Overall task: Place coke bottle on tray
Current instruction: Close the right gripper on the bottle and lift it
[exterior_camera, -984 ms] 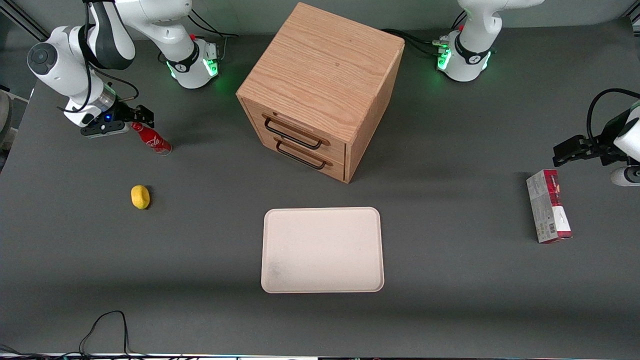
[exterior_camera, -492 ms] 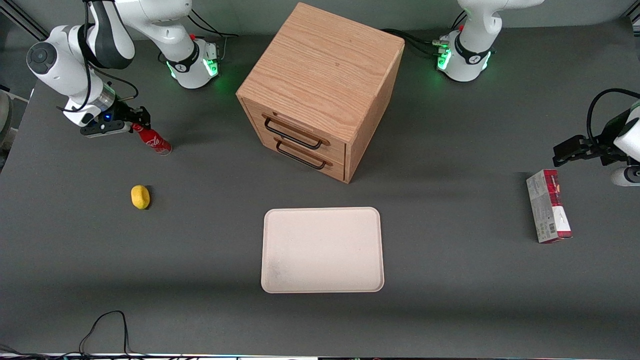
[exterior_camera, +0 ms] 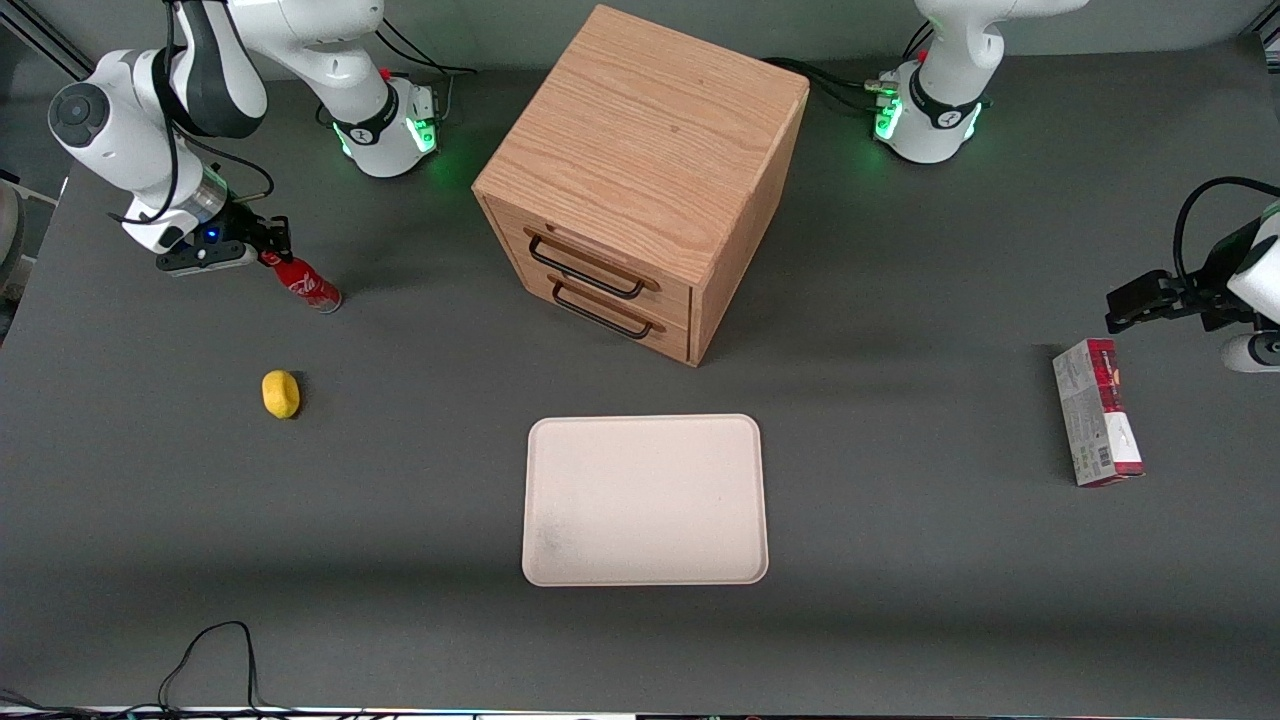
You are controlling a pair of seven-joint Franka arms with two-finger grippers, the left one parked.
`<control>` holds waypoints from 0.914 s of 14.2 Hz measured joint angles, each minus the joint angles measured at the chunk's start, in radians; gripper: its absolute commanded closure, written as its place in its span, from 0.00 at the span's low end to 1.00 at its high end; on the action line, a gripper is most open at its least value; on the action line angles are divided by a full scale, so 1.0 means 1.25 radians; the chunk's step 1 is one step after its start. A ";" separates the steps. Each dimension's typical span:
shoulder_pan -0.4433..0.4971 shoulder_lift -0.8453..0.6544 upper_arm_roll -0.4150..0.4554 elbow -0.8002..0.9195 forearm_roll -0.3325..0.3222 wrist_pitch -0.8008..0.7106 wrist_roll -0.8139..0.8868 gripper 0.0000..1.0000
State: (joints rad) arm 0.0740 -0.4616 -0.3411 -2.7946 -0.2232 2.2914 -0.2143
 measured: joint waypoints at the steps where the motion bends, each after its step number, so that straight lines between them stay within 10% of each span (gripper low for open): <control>1: 0.000 -0.003 0.001 0.016 0.000 -0.020 0.000 0.83; 13: 0.073 -0.064 0.004 0.313 0.000 -0.255 0.028 0.91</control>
State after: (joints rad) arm 0.1655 -0.5422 -0.3362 -2.4035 -0.2236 1.9721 -0.1791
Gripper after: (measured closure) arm 0.687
